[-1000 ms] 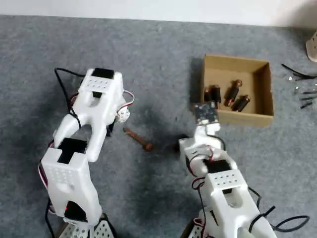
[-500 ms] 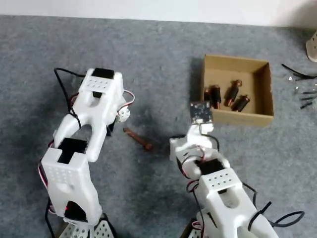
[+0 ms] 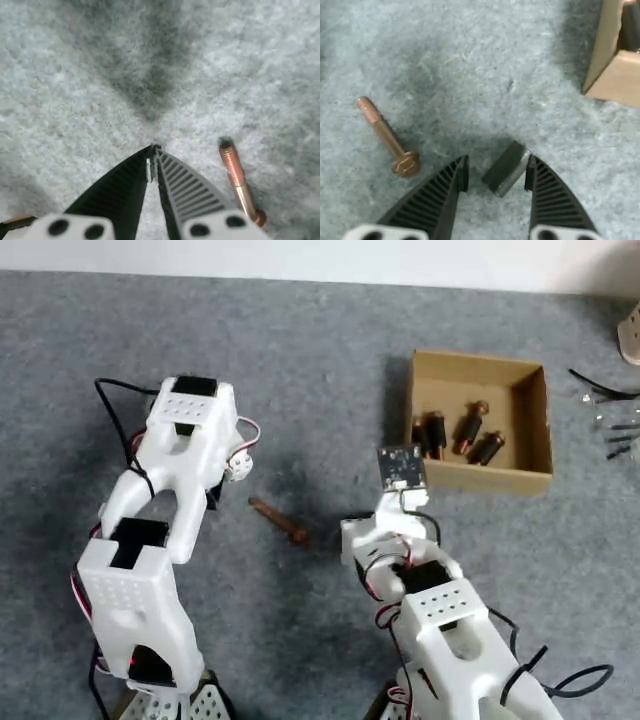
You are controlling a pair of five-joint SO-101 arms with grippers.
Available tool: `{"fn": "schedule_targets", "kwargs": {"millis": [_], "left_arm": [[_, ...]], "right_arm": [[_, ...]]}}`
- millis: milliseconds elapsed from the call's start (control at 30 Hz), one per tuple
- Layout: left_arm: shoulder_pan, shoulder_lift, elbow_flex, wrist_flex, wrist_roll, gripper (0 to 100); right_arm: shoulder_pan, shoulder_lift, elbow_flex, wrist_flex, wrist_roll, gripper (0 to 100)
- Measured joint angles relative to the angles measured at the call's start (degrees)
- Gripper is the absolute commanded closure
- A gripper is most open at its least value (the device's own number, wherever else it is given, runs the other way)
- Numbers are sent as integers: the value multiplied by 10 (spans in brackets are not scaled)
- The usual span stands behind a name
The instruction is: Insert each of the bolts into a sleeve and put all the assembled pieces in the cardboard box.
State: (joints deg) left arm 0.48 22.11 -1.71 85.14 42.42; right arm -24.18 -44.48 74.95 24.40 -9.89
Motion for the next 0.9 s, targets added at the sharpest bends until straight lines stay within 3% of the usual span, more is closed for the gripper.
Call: {"fn": "schedule_targets", "kwargs": {"millis": [233, 567, 667, 900], "left_arm": [[-12, 0, 0, -3, 0, 995], [-33, 0, 0, -22, 0, 984], [-18, 0, 17, -69, 0, 900], [20, 4, 39, -95, -16, 560]], "right_arm": [[2, 6, 0, 0, 0, 826], [4, 135, -45, 2, 0, 826], [4, 137, -57, 2, 0, 826], [4, 138, -58, 2, 0, 826]]}}
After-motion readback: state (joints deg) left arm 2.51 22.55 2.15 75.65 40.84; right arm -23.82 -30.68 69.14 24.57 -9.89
